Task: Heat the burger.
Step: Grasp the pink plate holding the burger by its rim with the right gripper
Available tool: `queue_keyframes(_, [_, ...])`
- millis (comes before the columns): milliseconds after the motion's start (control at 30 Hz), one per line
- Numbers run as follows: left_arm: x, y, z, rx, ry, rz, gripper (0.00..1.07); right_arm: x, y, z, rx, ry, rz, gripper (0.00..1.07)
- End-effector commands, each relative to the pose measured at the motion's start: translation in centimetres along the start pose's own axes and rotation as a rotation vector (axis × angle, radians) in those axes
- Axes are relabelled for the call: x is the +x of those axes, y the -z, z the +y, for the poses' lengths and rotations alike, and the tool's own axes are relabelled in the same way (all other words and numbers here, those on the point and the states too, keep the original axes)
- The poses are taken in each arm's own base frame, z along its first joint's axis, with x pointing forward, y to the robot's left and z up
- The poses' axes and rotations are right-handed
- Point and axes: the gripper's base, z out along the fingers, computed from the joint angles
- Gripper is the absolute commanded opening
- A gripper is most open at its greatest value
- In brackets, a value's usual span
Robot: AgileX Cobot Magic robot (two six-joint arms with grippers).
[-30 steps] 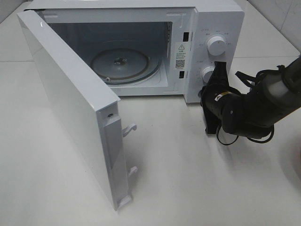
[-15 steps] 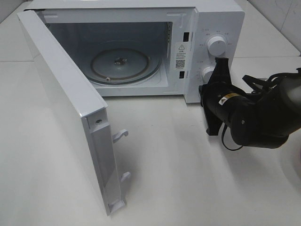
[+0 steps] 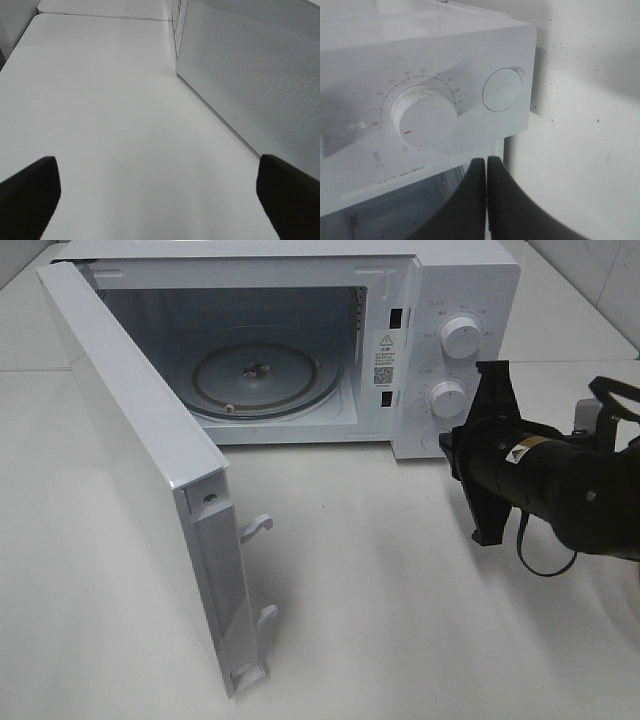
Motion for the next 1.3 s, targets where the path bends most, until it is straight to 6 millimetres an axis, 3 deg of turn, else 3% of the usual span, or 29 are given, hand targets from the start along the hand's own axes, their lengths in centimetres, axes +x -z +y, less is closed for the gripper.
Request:
queue_keyframes(33, [0.0,0.2,-0.1,0.014,0.008,-0.033,1.0,-0.1,1.1,1.1,0.015,0.069,0.008,0.0])
queue_keyframes(233, [0.0,0.2,-0.1,0.014,0.008,-0.033,1.0,-0.6,2.4,2.7,0.001,0.177,-0.014,0.0])
queue_keyframes(600, [0.0,0.2,-0.1,0.014,0.008,-0.033,1.0,-1.0,4.8,5.1,-0.022,0.659,-0.016,0.01])
queue_keyframes(733, [0.0,0.2,-0.1,0.014,0.008,-0.033,1.0,-2.6,5.5,5.6,0.015,0.791,-0.013,0.01])
queue_keyframes(1100, [0.0,0.2,-0.1,0.014,0.008,-0.033,1.0,-6.3,6.8,4.8,0.19,1.086,0.125,0.02])
queue_keyframes(1300, [0.0,0.2,-0.1,0.014,0.008,-0.033,1.0,-7.1,7.3,3.9,0.281,1.176,0.216,0.03])
